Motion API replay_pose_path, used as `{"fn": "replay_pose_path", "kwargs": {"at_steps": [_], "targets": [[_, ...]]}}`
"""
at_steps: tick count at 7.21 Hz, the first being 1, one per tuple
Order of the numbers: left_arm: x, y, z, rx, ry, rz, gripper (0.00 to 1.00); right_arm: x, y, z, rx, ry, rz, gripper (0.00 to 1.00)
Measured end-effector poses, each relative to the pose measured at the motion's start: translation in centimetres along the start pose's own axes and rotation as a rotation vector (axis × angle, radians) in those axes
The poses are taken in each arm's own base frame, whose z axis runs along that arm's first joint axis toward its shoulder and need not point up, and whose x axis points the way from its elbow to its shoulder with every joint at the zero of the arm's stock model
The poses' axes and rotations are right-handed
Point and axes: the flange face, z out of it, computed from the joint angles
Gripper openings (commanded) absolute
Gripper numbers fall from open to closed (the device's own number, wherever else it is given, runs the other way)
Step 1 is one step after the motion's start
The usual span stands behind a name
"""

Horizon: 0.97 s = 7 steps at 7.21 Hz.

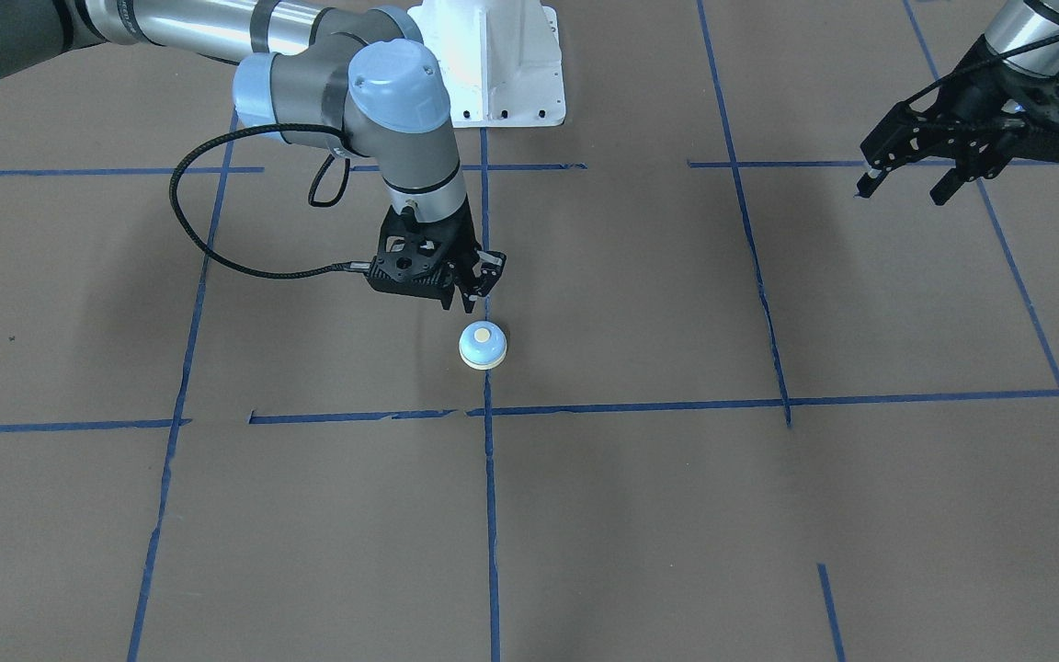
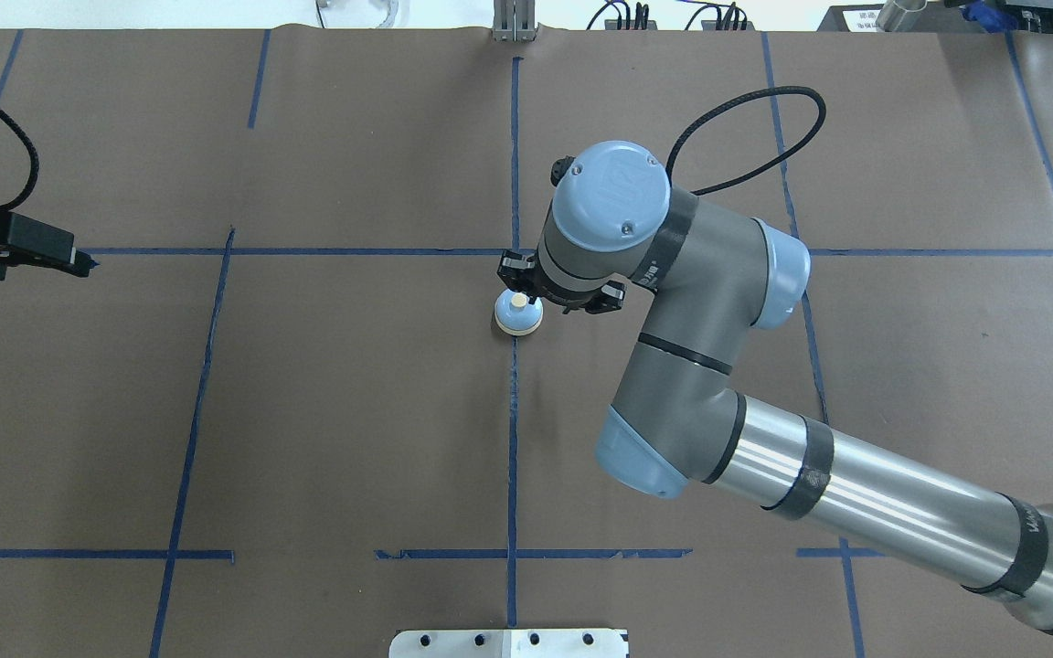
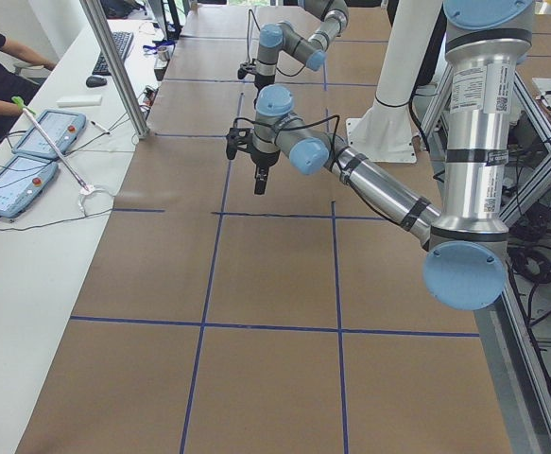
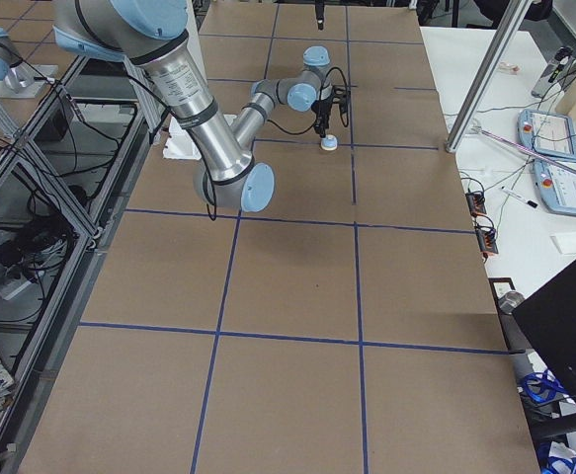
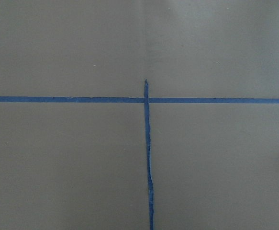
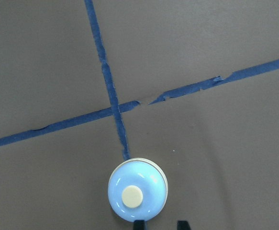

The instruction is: Place and press bell with both arms

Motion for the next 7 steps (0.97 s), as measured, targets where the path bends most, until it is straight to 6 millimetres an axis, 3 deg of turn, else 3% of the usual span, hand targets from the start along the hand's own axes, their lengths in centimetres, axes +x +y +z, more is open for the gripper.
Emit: {"fn": "replay_pose_path", "kwargs": {"at_steps": [1,3,7], "targets": [[-1.7,0.4,-0.1,0.002,-0.024,0.017,1.00,-1.7,-0.4,0.5,-0.001,0.011,0.005,0.00],[-3.4,0.8,-0.2,0.001,-0.049,0.037,1.00,-2.7,-0.8,1.6,-0.004,0.034,0.012,0.00],[-3.7,1.0,-0.3,0.007,-0.059,0.043,1.00,-2.4,-1.3,4.1,-0.011,0.085,0.018,0.00]]}}
